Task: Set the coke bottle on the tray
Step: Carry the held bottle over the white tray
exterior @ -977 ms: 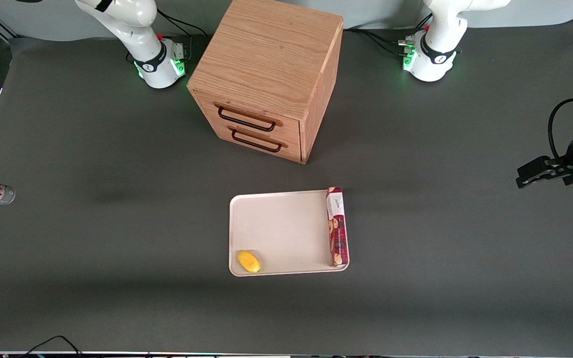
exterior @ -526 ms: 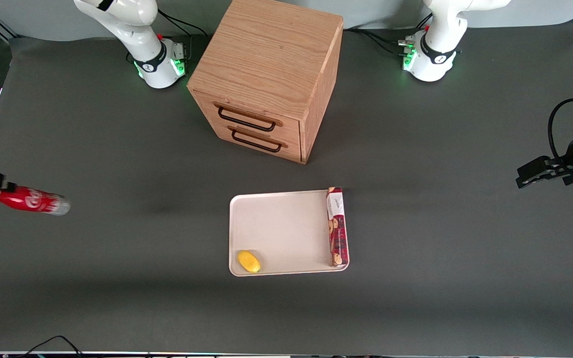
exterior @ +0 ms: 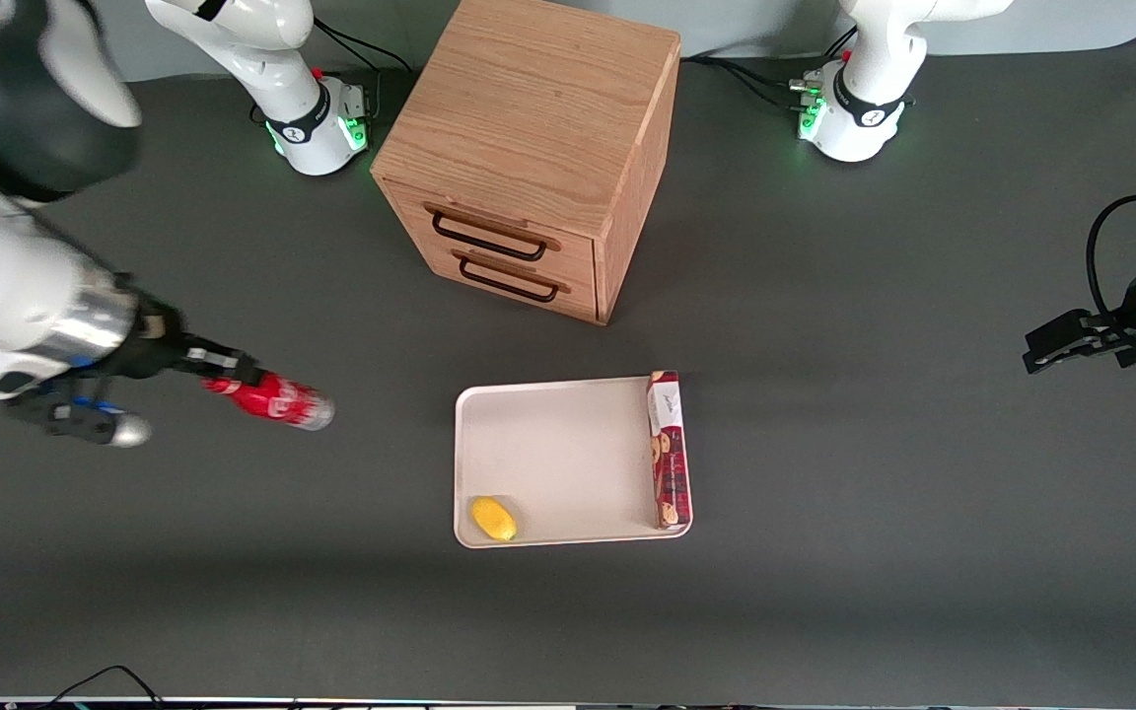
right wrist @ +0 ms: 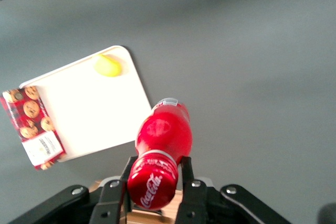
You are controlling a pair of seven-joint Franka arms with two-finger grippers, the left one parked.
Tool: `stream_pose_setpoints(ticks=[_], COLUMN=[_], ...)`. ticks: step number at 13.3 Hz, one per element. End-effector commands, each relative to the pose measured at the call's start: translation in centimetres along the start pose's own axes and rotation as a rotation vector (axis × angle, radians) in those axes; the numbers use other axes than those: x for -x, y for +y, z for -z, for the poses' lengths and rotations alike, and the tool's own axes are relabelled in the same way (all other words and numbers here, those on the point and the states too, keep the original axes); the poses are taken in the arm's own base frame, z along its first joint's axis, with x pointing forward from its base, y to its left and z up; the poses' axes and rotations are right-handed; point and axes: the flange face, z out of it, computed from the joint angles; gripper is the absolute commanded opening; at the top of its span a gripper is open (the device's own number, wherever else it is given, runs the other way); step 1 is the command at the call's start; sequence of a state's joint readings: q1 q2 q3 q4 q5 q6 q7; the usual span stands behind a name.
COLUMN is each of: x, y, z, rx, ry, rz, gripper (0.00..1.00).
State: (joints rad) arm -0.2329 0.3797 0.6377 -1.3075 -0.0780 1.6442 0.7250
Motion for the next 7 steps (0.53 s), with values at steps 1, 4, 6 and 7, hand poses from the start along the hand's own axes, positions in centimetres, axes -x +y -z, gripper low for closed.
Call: stream_pose_setpoints(ticks=[1, 4, 6, 7], x=[4.3, 5.4, 5.5, 6.2], y=[-5.2, -9.5, -11.4, -12.5], z=[-3.9, -9.6, -13.4, -15.5], rx=[0.019, 0.019, 0.018, 0.034], ry=[0.077, 0.097, 0.122, 0.123], rz=[-0.111, -0.112, -0.151, -0.142], gripper=[0.00, 0.00, 0.00, 0.00])
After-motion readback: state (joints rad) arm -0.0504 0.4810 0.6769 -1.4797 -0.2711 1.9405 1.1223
